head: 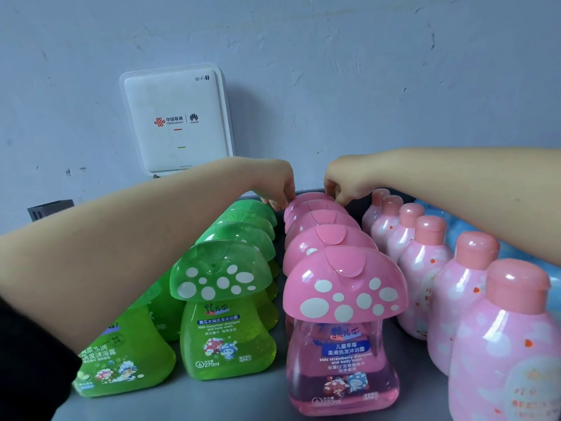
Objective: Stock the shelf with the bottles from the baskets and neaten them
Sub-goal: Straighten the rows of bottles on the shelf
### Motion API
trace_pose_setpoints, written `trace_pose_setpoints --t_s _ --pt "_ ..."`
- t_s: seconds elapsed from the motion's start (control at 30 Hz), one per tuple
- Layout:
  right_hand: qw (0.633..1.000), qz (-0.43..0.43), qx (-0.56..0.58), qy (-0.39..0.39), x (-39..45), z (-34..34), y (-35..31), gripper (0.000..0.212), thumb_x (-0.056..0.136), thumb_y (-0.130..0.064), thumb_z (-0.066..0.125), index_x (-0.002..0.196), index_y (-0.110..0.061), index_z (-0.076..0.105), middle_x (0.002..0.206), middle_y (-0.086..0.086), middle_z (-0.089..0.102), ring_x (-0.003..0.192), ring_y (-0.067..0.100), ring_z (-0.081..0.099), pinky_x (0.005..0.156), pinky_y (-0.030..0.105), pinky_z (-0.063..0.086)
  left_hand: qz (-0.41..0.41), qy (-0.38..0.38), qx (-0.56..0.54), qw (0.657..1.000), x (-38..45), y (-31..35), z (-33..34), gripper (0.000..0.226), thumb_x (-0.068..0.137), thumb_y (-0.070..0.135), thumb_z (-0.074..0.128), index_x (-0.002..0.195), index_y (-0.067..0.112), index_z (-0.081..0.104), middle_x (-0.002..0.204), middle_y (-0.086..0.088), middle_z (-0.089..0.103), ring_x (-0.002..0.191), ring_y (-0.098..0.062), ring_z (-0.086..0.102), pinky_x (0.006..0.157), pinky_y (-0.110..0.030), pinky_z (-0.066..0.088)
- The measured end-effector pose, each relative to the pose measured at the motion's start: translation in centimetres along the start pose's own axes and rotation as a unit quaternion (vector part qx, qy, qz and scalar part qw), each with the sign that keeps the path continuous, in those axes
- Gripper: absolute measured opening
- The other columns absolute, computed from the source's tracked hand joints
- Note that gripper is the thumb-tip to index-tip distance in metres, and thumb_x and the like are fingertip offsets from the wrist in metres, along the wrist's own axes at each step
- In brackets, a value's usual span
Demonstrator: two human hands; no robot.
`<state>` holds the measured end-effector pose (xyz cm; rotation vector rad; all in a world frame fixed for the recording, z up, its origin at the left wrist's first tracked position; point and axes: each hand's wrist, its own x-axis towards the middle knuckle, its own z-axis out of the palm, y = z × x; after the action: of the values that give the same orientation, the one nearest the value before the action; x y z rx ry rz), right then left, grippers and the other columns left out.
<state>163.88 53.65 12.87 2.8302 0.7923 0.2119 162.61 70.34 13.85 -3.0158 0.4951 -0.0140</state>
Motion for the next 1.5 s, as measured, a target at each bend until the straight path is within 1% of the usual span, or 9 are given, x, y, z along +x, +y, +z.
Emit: trace_pose_setpoints --t_s 0.2,0.33,0.4,0.63,0.8,1.03,1.23,1.33,1.5 --pt "1.0 0.004 0.005 -0.012 -0.4 -0.2 -0.1 0.033 0.085 -0.023 0.066 0.114 -0.007 0.064 0.11 0.006 0.067 0.084 0.017 0.053 0.062 0.024 0.041 -0.012 0.006 0.025 1.0 -0.6 0.5 0.0 0.025 0.086 0.014 0.061 0.11 0.015 0.07 0.098 -0.005 0.072 0.066 -0.009 0.058 0.061 -0.015 0.044" --pt "0.999 0.028 0.02 -0.008 -2.0 -1.6 0.5 0.039 0.086 -0.032 0.065 0.116 -0.007 0.064 0.113 0.006 0.067 0.097 0.023 0.059 0.076 0.025 0.043 -0.03 0.077 -0.003 0.997 -2.2 1.0 -1.5 0.025 0.086 0.017 0.061 0.107 0.005 0.069 0.088 -0.003 0.072 0.077 -0.012 0.058 0.077 -0.025 0.045" --pt "0.998 0.045 0.047 0.025 -3.8 -2.8 1.3 0.039 0.086 -0.031 0.066 0.117 -0.009 0.063 0.111 0.004 0.066 0.091 0.021 0.056 0.077 0.025 0.042 -0.03 0.136 -0.061 0.988 -3.4 1.6 -2.7 0.021 0.086 0.016 0.061 0.102 0.008 0.07 0.074 0.003 0.069 0.067 -0.006 0.057 0.07 -0.021 0.044" --pt "0.98 0.035 0.123 0.154 -11.9 -5.0 3.5 0.028 0.083 -0.028 0.068 0.109 -0.016 0.065 0.1 -0.002 0.07 0.09 0.017 0.061 0.077 0.026 0.045 0.01 0.274 -0.158 0.949 -8.9 7.3 -4.2 0.01 0.084 0.017 0.065 0.09 0.015 0.072 0.074 0.009 0.069 0.067 -0.002 0.061 0.057 -0.006 0.043" --pt "0.963 0.003 0.162 0.214 -18.4 -4.3 4.9 0.023 0.08 -0.029 0.07 0.101 -0.021 0.067 0.084 -0.01 0.066 0.069 -0.004 0.053 0.061 0.004 0.037 0.041 0.324 -0.196 0.925 -13.3 13.5 -2.9 0.006 0.081 0.02 0.069 0.086 0.021 0.072 0.077 0.02 0.067 0.066 0.012 0.06 0.066 -0.001 0.043" --pt "0.953 -0.043 0.224 0.201 -25.5 -0.7 5.1 0.017 0.075 -0.037 0.07 0.091 -0.03 0.066 0.08 -0.019 0.067 0.073 0.003 0.058 0.07 0.015 0.042 0.01 0.333 -0.214 0.918 -18.2 18.7 1.9 0.017 0.074 0.026 0.074 0.09 0.023 0.073 0.076 0.02 0.067 0.071 0.014 0.058 0.063 0.0 0.039" --pt "0.937 -0.051 0.286 0.192 -27.0 4.6 2.9 0.032 0.073 -0.043 0.074 0.099 -0.027 0.065 0.081 -0.021 0.062 0.072 -0.021 0.049 0.069 0.0 0.036 -0.05 0.305 -0.301 0.902 -18.4 20.4 7.1 0.031 0.073 0.022 0.077 0.102 0.024 0.069 0.085 0.023 0.066 0.078 0.01 0.062 0.074 -0.008 0.049" --pt "0.93 -0.044 0.313 0.187 -26.9 6.6 1.9 0.042 0.07 -0.048 0.074 0.106 -0.029 0.064 0.09 -0.02 0.064 0.071 -0.018 0.05 0.068 0.003 0.038 -0.042 0.297 -0.339 0.892 -18.0 21.0 8.3 0.022 0.076 0.021 0.075 0.095 0.027 0.067 0.086 0.02 0.067 0.075 0.005 0.065 0.074 -0.014 0.052" --pt "0.919 -0.04 0.334 0.203 -26.8 7.3 1.0 0.039 0.068 -0.049 0.075 0.102 -0.031 0.064 0.092 -0.017 0.067 0.073 -0.009 0.053 0.071 0.01 0.042 -0.046 0.303 -0.373 0.875 -17.9 21.6 8.6 0.021 0.074 0.024 0.077 0.082 0.038 0.063 0.068 0.031 0.065 0.073 0.001 0.064 0.065 -0.006 0.048"
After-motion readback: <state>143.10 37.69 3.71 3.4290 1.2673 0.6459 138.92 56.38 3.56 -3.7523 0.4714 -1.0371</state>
